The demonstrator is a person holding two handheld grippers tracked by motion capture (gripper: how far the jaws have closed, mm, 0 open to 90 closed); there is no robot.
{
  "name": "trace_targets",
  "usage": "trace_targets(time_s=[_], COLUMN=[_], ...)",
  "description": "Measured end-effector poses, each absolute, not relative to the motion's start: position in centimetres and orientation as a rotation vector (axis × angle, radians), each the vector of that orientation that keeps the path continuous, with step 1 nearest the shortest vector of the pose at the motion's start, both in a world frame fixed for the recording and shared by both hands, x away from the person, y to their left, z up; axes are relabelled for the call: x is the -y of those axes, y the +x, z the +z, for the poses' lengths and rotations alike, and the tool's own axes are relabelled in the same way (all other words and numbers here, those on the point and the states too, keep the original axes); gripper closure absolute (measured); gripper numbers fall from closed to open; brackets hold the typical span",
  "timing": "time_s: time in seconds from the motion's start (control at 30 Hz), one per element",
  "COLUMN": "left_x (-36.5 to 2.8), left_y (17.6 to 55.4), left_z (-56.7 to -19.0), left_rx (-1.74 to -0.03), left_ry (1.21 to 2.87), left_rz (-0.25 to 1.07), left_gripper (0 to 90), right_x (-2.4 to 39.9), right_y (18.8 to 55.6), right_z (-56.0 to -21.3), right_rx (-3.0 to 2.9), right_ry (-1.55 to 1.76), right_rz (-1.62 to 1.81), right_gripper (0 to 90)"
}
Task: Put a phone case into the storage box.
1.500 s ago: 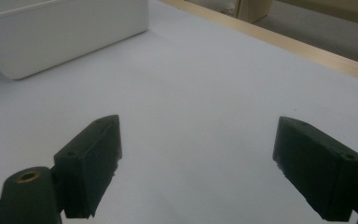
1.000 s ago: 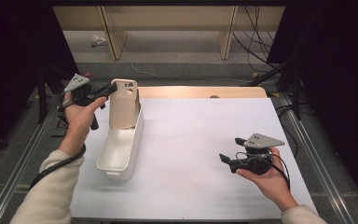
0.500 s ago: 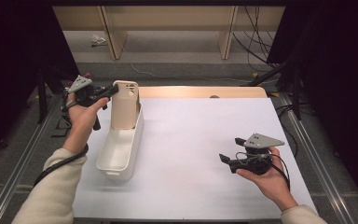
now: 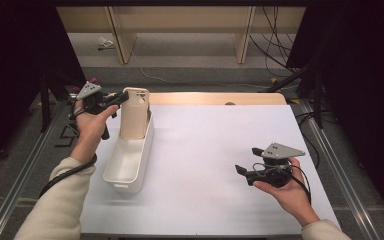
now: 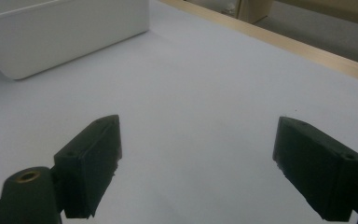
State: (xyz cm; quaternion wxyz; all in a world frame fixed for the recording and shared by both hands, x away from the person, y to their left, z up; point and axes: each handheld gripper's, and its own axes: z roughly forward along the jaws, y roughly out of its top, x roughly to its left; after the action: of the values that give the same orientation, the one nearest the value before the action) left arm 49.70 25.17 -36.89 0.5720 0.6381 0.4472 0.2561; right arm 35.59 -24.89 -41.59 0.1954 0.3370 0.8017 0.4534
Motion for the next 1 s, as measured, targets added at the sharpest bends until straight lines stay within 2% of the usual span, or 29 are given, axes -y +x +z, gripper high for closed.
trace_targets(time_s=[1.0], left_x=[-25.7], left_y=[50.7], left_z=[-38.5], left_rx=[-1.094], left_ry=[1.504], left_rz=[0.58], left_gripper=[81.1], right_x=[24.8], right_y=[35.6], right_z=[-41.6], right_rx=[-2.249], right_ry=[0.943], right_rz=[1.273], right_gripper=[16.2])
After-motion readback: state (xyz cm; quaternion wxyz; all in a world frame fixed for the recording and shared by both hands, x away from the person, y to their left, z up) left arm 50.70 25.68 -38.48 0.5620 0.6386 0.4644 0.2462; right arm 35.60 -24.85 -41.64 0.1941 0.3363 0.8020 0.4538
